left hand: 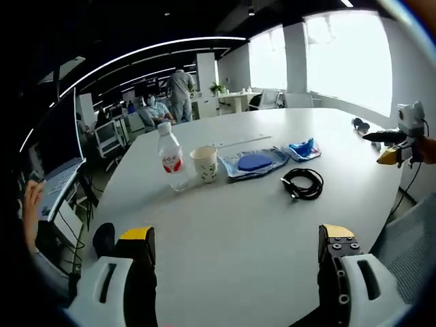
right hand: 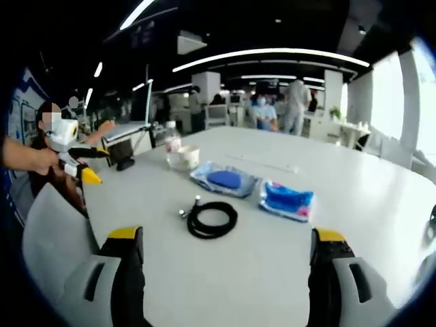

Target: Arrange the tabletop items into an orderly group along one side of the table until the central work area is clear of visible clutter.

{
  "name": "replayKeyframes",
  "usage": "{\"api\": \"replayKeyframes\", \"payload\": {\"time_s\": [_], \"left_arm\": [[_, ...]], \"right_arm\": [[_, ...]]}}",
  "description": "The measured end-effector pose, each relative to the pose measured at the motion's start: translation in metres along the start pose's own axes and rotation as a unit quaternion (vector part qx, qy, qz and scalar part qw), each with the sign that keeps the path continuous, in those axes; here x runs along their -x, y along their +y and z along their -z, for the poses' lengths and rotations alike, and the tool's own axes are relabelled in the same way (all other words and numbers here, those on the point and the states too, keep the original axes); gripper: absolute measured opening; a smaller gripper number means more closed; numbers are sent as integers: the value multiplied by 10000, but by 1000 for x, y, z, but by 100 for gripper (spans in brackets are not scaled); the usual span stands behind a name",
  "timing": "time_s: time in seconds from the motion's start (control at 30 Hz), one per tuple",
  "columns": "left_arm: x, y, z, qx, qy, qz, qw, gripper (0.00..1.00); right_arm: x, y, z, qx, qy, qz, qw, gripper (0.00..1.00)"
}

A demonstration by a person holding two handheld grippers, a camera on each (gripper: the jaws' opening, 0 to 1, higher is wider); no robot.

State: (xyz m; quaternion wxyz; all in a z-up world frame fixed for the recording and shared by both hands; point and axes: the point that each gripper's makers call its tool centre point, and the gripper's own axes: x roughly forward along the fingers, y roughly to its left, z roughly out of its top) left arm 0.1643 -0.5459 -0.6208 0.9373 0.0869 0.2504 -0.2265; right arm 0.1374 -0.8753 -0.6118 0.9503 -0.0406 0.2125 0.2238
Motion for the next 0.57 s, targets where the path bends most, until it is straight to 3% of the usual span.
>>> {"api": "replayKeyframes", "payload": {"time_s": [0.57], "left_arm": [[1,-2,0,-5,41,15,10000,98]], "right_arm": [[6,3,14,-43,73,-45,10000,100]]}}
